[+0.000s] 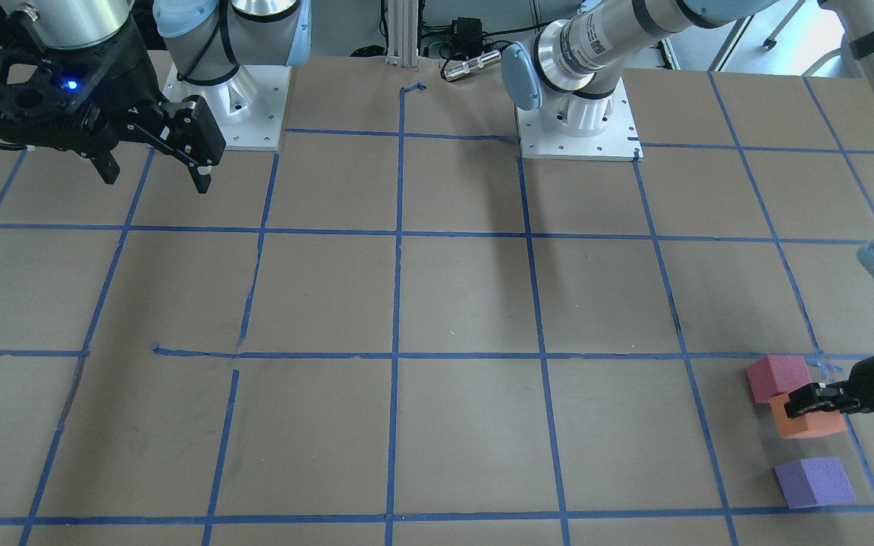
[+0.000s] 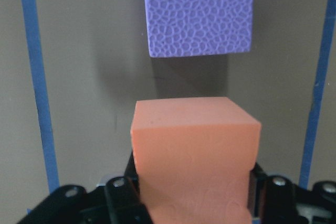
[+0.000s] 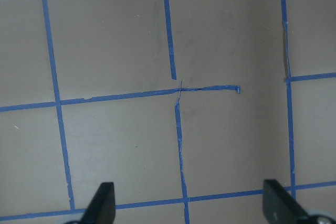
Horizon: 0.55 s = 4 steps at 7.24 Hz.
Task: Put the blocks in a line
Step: 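Carry the orange cube with the left gripper between the purple and pink cubes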
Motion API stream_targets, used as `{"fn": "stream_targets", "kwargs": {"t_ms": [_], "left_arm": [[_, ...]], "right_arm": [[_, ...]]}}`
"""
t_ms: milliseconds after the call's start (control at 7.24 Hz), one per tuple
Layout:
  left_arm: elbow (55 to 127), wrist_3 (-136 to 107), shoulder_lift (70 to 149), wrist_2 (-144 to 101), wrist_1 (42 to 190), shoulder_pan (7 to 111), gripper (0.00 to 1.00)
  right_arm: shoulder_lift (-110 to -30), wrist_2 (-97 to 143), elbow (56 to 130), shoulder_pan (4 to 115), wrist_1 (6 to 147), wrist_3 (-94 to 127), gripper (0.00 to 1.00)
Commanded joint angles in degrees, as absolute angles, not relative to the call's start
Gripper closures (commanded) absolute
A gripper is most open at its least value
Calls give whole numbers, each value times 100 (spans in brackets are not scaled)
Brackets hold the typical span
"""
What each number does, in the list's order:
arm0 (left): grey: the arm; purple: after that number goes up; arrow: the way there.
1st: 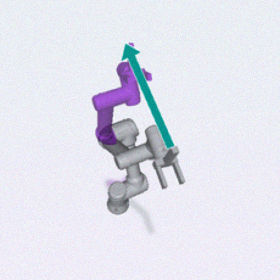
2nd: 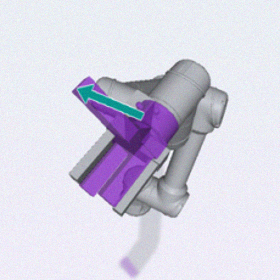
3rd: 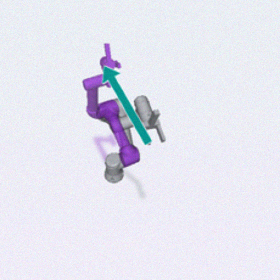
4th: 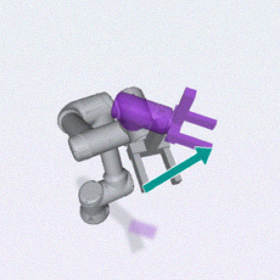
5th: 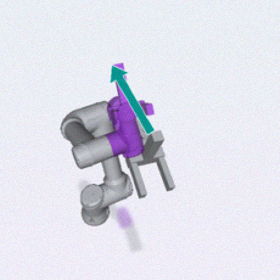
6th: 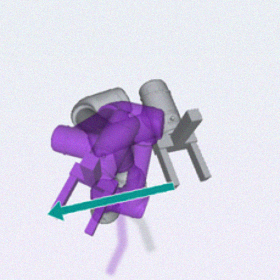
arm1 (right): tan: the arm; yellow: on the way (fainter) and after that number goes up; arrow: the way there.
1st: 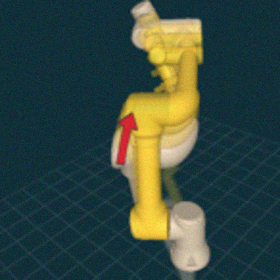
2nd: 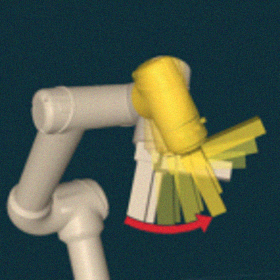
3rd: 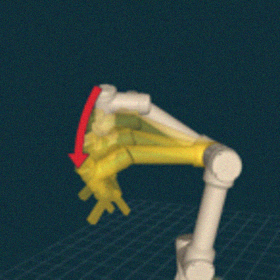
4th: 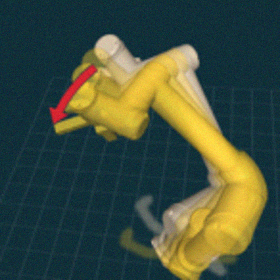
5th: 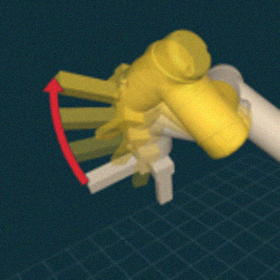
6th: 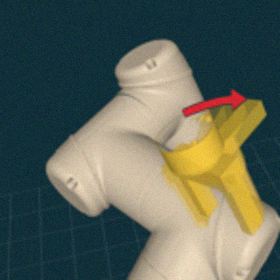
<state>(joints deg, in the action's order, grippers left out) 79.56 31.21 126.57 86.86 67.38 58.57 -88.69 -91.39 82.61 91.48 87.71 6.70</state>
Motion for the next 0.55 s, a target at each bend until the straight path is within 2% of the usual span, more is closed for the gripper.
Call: {"fn": "stream_targets", "kwargs": {"t_ms": [0,414], "left_arm": [[8129,3225,12674,8684,6522,5854,100],[8305,3252,12665,8692,6365,5854,100]], "right_arm": [[-8868,-9149,8270,9158,8763,686,0],[-8859,-9114,8279,9158,8728,686,0]]}}
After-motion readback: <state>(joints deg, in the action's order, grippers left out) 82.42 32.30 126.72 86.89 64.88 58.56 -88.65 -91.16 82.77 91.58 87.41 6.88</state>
